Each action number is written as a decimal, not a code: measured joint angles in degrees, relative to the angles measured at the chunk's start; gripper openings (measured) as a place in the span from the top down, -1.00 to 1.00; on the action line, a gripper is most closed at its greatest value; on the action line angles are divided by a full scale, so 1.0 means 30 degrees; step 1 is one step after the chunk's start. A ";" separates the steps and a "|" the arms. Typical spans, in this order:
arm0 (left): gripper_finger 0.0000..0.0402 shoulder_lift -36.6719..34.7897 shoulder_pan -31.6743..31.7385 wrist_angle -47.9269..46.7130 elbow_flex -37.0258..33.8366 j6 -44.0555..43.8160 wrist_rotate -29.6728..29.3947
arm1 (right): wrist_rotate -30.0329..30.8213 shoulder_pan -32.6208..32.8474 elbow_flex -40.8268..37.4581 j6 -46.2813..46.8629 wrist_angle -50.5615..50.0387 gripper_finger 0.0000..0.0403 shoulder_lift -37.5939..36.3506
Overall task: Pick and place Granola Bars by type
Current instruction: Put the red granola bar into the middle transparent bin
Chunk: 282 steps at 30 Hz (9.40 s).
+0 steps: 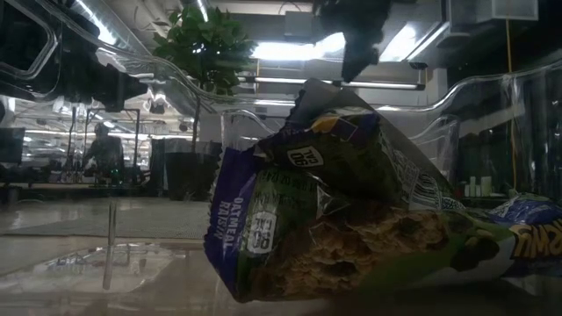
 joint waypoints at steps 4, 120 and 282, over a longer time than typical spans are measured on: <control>0.44 0.0005 -0.0005 0.0000 0.0000 0.0000 0.0000 | 0.1415 0.2457 -0.3571 0.2821 0.1343 0.42 -0.2819; 0.43 0.0007 -0.0005 0.0000 0.0000 0.0000 0.0000 | 0.0942 2.3874 -1.4867 3.1904 1.2231 0.81 0.0569; 0.44 0.0000 -0.0005 0.0000 0.0000 0.0000 0.0000 | -0.5372 0.5306 -0.5367 -0.1704 1.1474 0.87 0.5371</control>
